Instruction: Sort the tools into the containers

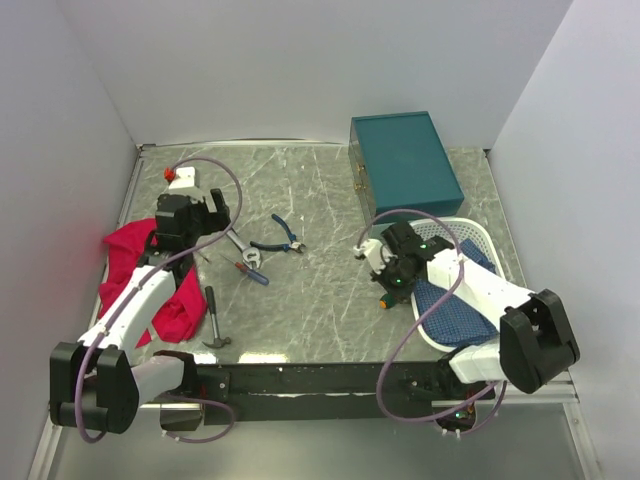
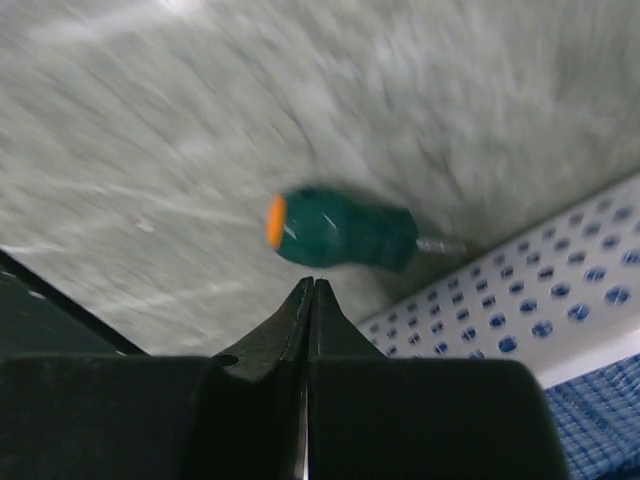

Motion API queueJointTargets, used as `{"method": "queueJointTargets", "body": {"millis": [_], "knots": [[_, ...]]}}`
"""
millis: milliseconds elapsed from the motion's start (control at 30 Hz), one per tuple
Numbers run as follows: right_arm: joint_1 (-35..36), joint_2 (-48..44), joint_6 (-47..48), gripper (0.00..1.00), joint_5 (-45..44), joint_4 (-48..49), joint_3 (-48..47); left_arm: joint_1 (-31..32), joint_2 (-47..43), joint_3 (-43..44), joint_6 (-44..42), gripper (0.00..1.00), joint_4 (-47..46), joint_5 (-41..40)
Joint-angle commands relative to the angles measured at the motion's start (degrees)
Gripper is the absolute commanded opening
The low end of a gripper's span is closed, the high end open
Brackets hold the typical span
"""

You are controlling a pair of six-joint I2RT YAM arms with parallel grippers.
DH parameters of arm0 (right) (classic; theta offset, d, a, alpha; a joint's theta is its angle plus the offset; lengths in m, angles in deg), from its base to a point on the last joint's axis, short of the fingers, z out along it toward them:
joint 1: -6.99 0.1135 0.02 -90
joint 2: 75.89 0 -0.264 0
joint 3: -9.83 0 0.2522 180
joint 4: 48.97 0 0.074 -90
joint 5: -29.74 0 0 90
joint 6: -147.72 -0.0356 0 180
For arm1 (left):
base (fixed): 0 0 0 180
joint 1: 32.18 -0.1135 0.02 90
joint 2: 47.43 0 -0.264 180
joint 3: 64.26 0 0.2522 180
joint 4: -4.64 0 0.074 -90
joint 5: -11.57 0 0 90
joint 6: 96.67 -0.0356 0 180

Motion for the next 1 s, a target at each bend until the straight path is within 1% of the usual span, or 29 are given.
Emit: {"method": "queueJointTargets", "body": {"millis": [0, 67, 100, 200, 300, 367, 400, 433, 467, 500, 533, 567, 600, 633, 667, 700, 733, 767, 800, 833, 867, 900, 967], "knots": [[-7.66, 0.83, 4.32, 0.00, -5.23, -0.66, 1.54, -0.15, 0.11, 4.16, 1.79, 0.96, -1.86, 2.42], [-11.18, 2.14, 4.85, 0.00, -5.58, -0.92, 0.75, 0.03, 0.81, 5.39, 2.05, 0.96, -2.20, 3.56], [-14.59, 2.76, 5.20, 0.00, -5.84, -1.01, 0.48, 0.29, 1.07, 5.83, 2.06, 0.96, -2.73, 3.57], [-19.44, 4.69, 6.52, 0.00, -6.89, -1.19, -0.75, 0.64, 2.83, 7.06, 1.88, 0.96, -3.52, 3.83], [-21.39, 5.23, 7.40, 0.00, -6.20, -1.53, -2.32, 1.52, 3.89, 7.85, 2.49, 0.96, -4.49, 4.44], [-21.74, 4.53, 6.78, 0.00, -3.14, -3.37, -5.47, 2.05, 4.41, 8.29, 4.24, 0.96, -4.76, 4.53], [-21.74, 4.09, 7.04, 0.00, -0.77, -4.95, -7.50, 2.75, 4.59, 8.55, 5.21, 0.96, -4.58, 6.19], [-21.83, 2.69, 7.31, 0.00, 5.61, -6.70, -9.87, 3.28, 5.20, 9.17, 6.26, 0.96, -4.32, 6.81], [-21.74, 1.81, 7.22, 0.00, 8.71, -9.77, -15.46, 4.15, 5.73, 9.69, 8.19, 0.96, -3.79, 7.34], [-21.74, -0.29, 7.05, 0.00, 11.53, -10.84, -18.56, 6.34, 6.43, 10.40, 8.99, 0.96, -3.18, 7.26], [-21.74, -1.27, 5.92, 0.00, 14.43, -11.29, -21.64, 7.75, 8.26, 12.06, 9.61, 0.96, -2.74, 7.52], [-21.74, -2.32, 4.95, 0.00, 18.37, -10.94, -27.67, 9.07, 9.41, 12.94, 10.66, 0.96, -2.39, 8.04], [-21.74, -3.90, 3.54, 0.00, 19.37, -9.55, -30.34, 11.52, 10.64, 14.08, 11.37, 0.96, -1.95, 8.05], [-21.74, -4.61, -0.82, 0.00, 19.21, -7.53, -32.46, 12.85, 13.88, 16.97, 12.07, 0.96, -1.42, 7.61], [-21.83, -5.31, -3.82, 0.00, 14.51, -0.29, -34.04, 13.91, 15.82, 18.82, 13.99, 0.96, -0.72, 7.43], [-21.74, -7.15, -6.81, 0.00, 10.37, 4.65, -33.54, 15.48, 18.02, 20.84, 15.49, 0.96, 1.20, 7.08], [-21.74, -8.04, -12.50, 0.00, 5.19, 10.10, -32.23, 15.93, 22.65, 25.12, 17.50, 0.96, 2.61, 5.52], [-21.92, -9.09, -15.08, 0.00, -6.52, 22.07, -27.34, 16.20, 25.05, 27.17, 22.40, 0.96, 3.58, 5.24], [-22.18, -10.06, -16.49, 0.00, -10.20, 28.02, -24.42, 16.20, 29.51, 30.15, 24.71, 0.96, 5.25, 5.24], [-22.62, -9.98, -16.86, 0.00, -13.72, 33.04, -20.22, 16.29, 31.29, 31.22, 26.56, 0.96, 5.09, 5.24], [-23.06, -9.20, -17.12, 0.00, -16.19, 39.53, -19.30, 16.29, 32.96, 31.93, 29.36, 0.96, 4.65, 5.24], [-24.54, -5.80, -17.65, 0.00, -19.00, 40.90, -19.29, 16.46, 35.85, 33.15, 30.00, 0.96, 2.39, 5.24], [-27.09, -1.39, -21.33, 0.00, -21.13, 40.66, -22.88, 17.08, 38.59, 34.91, 30.36, 0.96, 1.66, 5.50]]}}
